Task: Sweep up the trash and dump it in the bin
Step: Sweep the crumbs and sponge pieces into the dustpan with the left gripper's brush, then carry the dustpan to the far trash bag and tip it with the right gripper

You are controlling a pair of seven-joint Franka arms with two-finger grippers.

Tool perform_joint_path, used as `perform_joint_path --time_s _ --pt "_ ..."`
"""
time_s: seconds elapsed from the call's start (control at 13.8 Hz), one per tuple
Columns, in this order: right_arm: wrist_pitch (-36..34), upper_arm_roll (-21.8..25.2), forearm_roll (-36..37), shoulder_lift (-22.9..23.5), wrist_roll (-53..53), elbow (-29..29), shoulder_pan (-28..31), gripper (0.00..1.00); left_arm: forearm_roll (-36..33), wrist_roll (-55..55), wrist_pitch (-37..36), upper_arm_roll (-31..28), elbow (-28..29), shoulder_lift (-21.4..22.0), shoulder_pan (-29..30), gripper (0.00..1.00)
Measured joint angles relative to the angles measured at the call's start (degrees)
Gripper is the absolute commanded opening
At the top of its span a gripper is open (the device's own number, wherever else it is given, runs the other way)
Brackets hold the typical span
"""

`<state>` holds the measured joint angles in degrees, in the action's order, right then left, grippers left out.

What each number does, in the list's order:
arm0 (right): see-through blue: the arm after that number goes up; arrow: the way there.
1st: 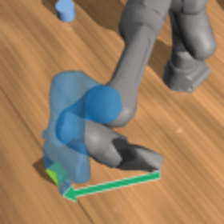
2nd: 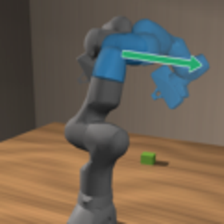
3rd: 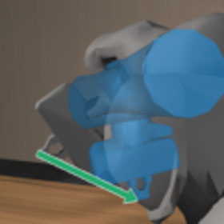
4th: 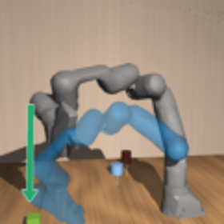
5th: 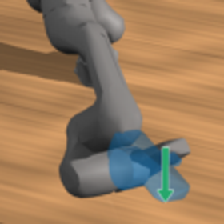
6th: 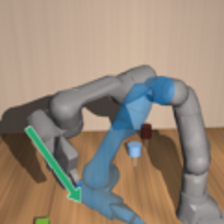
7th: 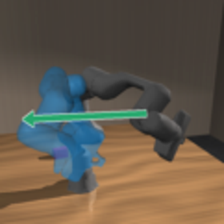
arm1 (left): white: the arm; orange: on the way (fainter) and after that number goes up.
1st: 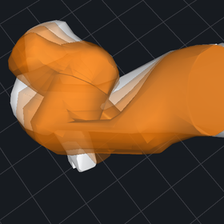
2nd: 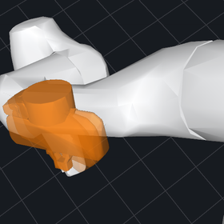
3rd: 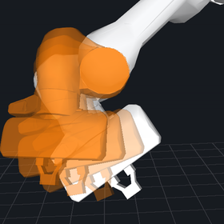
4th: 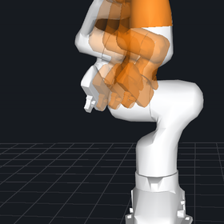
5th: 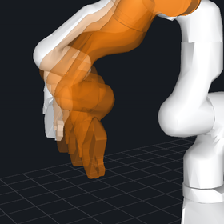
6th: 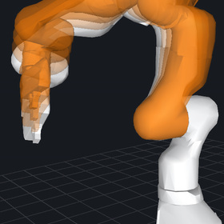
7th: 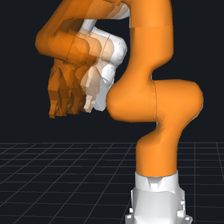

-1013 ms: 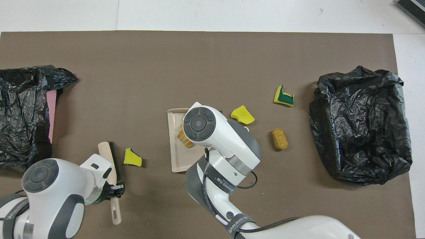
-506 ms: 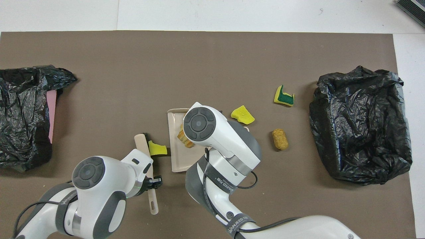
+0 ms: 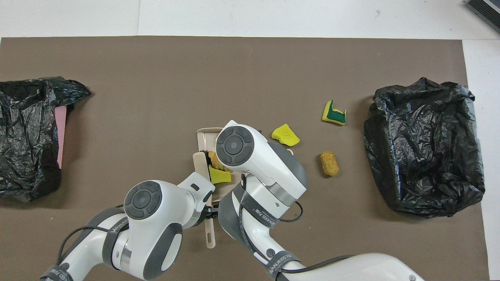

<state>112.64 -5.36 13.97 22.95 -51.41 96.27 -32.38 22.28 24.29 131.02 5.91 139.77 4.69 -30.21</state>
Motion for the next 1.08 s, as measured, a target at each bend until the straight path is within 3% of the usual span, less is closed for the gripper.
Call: perform_joint_path --time_s 0.51,0.8,1.08 --pt "1.63 -0.01 -0.01 0.0 0.03 0.11 0.45 0.0 -8.26 -1.71 -3.33 -1.0 -0.05 0.06 6.71 0.0" --pt "2.29 -0.03 -0.18 -1.61 -0.98 -0.13 3.86 0.0 -9.72 -1.06 -4.24 -0.63 0.25 0.86 6.6 0.0" --pt "0.72 0.0 -2.4 -8.11 -9.45 1.26 10.2 0.0 -9.98 7.79 -6.25 0.24 0.57 2.13 1.32 0.0"
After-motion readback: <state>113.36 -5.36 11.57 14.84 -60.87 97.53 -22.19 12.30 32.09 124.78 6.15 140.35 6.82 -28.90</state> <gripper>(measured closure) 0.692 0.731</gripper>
